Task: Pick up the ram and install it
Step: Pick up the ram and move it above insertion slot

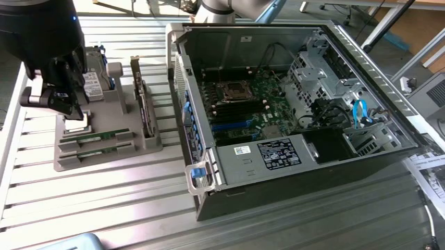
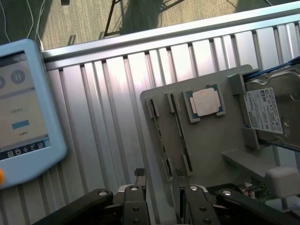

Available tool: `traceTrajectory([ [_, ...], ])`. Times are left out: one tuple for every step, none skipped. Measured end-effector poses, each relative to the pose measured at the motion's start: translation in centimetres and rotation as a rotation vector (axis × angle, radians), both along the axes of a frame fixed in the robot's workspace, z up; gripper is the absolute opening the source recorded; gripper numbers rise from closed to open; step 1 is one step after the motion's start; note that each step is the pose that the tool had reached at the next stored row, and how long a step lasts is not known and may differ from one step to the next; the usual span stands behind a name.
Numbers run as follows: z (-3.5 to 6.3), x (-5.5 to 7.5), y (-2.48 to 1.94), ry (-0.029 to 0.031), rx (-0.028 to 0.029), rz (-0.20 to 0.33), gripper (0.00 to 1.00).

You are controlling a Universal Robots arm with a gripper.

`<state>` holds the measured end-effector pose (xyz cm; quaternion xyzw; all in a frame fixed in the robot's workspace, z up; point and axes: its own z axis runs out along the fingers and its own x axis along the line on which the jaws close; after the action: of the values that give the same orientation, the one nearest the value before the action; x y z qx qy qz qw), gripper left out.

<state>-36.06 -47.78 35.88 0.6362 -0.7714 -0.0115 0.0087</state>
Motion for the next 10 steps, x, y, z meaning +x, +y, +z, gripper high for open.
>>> traceTrajectory([
  [-0.04, 0.00, 0.00, 0.0000, 0.0000, 0.000, 0.36],
  [-0.08, 0.00, 0.00, 0.0000, 0.0000, 0.001, 0.36],
  [-0.16, 0.00, 0.00, 0.0000, 0.0000, 0.001, 0.36],
  [-0.23, 0.00, 0.00, 0.0000, 0.0000, 0.002, 0.36],
  [-0.27, 0.00, 0.00, 0.0000, 0.0000, 0.002, 0.36],
  [-0.31, 0.00, 0.00, -0.0001, 0.0000, 0.002, 0.36],
  [-0.36, 0.00, 0.00, -0.0001, 0.0000, 0.002, 0.36],
  [-0.40, 0.00, 0.00, 0.0000, 0.0000, 0.003, 0.36],
  [-0.44, 0.00, 0.00, 0.0000, 0.0000, 0.003, 0.36],
  [-0.48, 0.00, 0.00, 0.0000, 0.0000, 0.003, 0.36],
])
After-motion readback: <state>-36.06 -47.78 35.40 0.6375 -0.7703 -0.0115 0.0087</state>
